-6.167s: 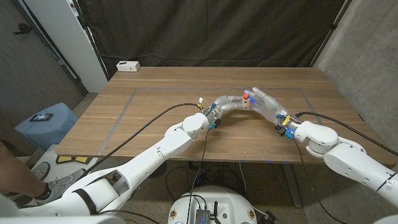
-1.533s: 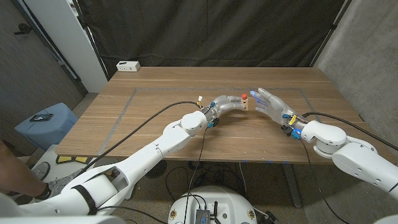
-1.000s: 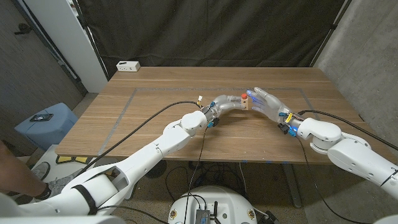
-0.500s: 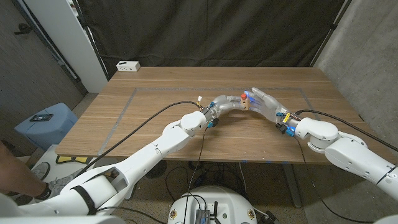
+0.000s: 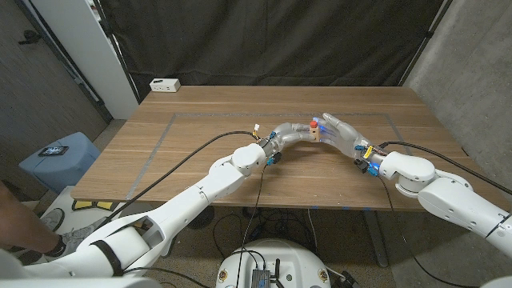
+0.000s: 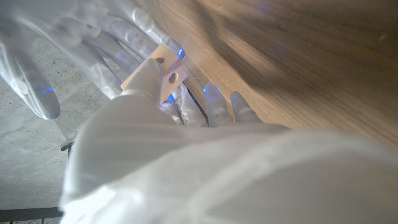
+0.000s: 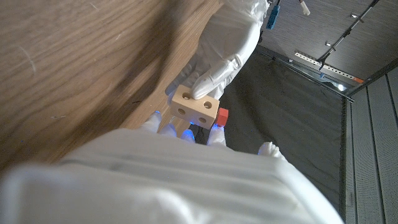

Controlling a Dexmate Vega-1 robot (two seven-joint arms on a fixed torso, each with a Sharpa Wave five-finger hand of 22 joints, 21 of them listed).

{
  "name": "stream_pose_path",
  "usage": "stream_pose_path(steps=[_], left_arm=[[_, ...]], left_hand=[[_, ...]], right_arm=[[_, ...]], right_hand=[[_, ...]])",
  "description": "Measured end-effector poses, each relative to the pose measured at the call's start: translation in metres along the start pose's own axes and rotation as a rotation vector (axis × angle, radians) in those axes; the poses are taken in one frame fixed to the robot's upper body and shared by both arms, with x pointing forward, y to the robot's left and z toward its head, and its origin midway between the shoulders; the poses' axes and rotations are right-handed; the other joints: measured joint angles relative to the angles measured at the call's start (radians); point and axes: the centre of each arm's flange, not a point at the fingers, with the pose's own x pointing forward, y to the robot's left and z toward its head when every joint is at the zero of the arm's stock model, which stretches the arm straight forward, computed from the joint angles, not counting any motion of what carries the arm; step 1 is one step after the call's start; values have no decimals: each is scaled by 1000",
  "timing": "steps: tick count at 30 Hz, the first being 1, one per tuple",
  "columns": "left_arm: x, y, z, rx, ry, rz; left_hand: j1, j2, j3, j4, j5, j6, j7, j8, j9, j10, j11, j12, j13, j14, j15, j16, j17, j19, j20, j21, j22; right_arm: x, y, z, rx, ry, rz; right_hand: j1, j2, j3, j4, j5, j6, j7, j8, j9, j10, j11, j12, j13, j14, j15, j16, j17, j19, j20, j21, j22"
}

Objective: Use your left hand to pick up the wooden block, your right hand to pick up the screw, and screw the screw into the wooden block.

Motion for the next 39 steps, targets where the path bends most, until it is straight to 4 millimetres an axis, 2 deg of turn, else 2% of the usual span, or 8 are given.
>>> stream_pose_path(steps=[20,39], left_arm=[[0,0,-1,-3,5,1],[0,-1,0,-6,8,1]], left_hand=[[-1,1,-2,-2,-4,24,13,5,0,15,7,0,0,8,0,0,0,0,0,0,0],[-1,1,2,2,-7,23,13,4,0,14,8,0,0,7,0,0,0,0,0,0,0]], right_arm=[[-5,1,0,3,3,0],[-11,3,-1,9,6,-1]], right_hand=[[0,0,0,0,0,0,0,0,0,0,0,0,0,2,2,0,0,0,0,0,0],[0,0,4,4,0,8,0,7,0,0,0,0,0,2,2,0,0,0,0,0,0]])
